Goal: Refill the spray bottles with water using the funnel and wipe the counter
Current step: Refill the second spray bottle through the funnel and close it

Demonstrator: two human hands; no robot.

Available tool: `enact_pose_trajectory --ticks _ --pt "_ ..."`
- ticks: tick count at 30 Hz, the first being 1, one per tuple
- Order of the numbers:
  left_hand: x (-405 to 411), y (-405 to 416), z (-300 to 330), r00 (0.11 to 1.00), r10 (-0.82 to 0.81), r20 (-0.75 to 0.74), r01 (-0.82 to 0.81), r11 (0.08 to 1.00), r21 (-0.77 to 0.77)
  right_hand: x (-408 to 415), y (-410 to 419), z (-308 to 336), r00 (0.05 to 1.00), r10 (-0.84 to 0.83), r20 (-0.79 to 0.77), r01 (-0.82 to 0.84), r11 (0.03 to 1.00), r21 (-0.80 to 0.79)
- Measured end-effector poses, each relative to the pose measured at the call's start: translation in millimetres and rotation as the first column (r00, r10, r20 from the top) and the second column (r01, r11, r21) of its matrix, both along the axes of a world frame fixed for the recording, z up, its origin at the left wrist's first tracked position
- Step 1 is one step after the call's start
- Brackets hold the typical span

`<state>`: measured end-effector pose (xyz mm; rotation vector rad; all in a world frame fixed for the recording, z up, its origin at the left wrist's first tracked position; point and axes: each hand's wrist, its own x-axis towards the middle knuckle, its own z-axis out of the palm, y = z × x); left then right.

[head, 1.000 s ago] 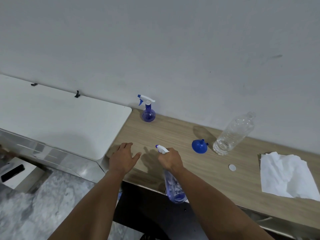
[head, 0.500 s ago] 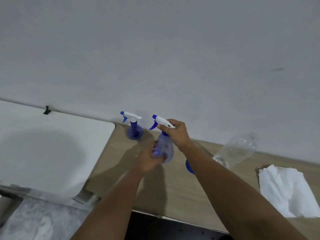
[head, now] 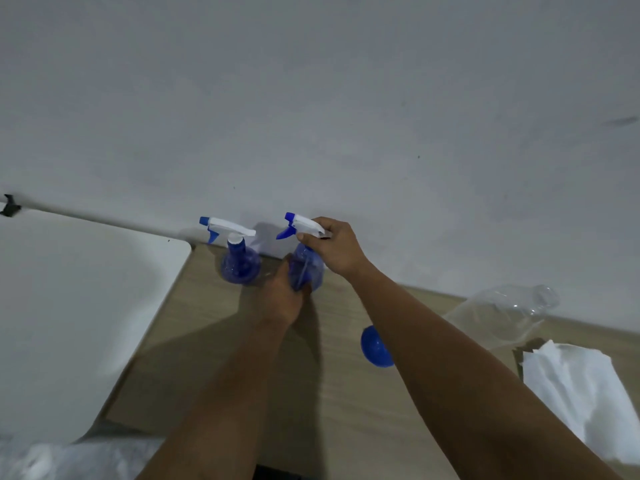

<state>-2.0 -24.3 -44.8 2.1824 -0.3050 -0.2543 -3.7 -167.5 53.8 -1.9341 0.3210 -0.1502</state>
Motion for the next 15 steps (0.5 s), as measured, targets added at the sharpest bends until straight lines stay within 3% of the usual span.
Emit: enact_pose_trajectory --ticks 7,11,15 --pt "-7 15 8 1.000 -0.024 -0.008 0.025 0.998 0.064 -14 7 4 1.000 -0.010 -0.001 0.009 0.977 -0.214" --pt "-17 46 16 0.993 0.064 0.104 -0.082 0.979 0.187 -22 23 27 0.971 -0.102 0.214 0.181 0.902 -0.391" --pt "-7 72 25 0.988 0.156 0.008 -0.156 0.979 0.135 -18 49 55 0.913 -0.047 0.405 0.250 0.848 -0.466"
